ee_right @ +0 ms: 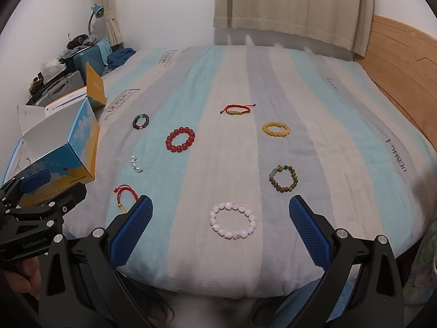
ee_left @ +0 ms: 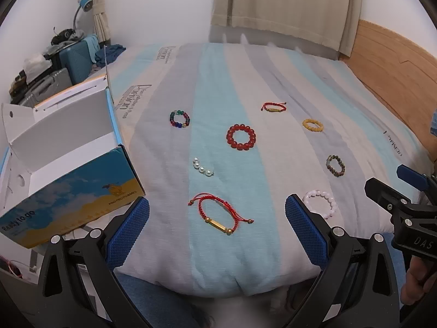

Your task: Organize jewelry

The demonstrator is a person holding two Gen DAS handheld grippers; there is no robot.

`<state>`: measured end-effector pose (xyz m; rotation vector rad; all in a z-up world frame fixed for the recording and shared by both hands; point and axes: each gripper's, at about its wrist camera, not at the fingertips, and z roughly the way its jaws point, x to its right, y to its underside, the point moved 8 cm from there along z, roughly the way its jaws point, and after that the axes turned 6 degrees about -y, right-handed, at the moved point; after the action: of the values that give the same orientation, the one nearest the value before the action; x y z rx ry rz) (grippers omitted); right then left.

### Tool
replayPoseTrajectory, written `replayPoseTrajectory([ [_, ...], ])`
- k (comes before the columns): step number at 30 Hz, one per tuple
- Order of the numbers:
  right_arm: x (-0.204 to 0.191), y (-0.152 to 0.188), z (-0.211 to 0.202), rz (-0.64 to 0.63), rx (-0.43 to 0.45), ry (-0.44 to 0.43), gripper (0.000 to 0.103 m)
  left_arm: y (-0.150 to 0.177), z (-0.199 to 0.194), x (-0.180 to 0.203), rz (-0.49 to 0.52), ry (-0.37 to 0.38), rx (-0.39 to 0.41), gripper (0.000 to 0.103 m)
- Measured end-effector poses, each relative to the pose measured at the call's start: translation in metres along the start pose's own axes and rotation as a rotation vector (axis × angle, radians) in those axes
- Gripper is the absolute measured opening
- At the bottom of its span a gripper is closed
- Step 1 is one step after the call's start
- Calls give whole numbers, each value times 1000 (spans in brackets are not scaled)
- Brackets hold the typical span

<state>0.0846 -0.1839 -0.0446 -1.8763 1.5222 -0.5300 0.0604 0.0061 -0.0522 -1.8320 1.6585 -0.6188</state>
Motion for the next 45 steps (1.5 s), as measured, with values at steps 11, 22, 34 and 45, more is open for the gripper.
replayPoseTrajectory([
  [11,3,1,-2,2,-4,5,96,2,2,3,8,3,-3,97],
  [22,5,0,-1,5,-3,8,96,3,2,3,10,6,-8,97],
  [34,6,0,-2,5,-2,12,96,3,2,4,15,6,-8,97],
  [45,7,-1,0,2,-6,16,96,1,5,7,28,8,-17,97],
])
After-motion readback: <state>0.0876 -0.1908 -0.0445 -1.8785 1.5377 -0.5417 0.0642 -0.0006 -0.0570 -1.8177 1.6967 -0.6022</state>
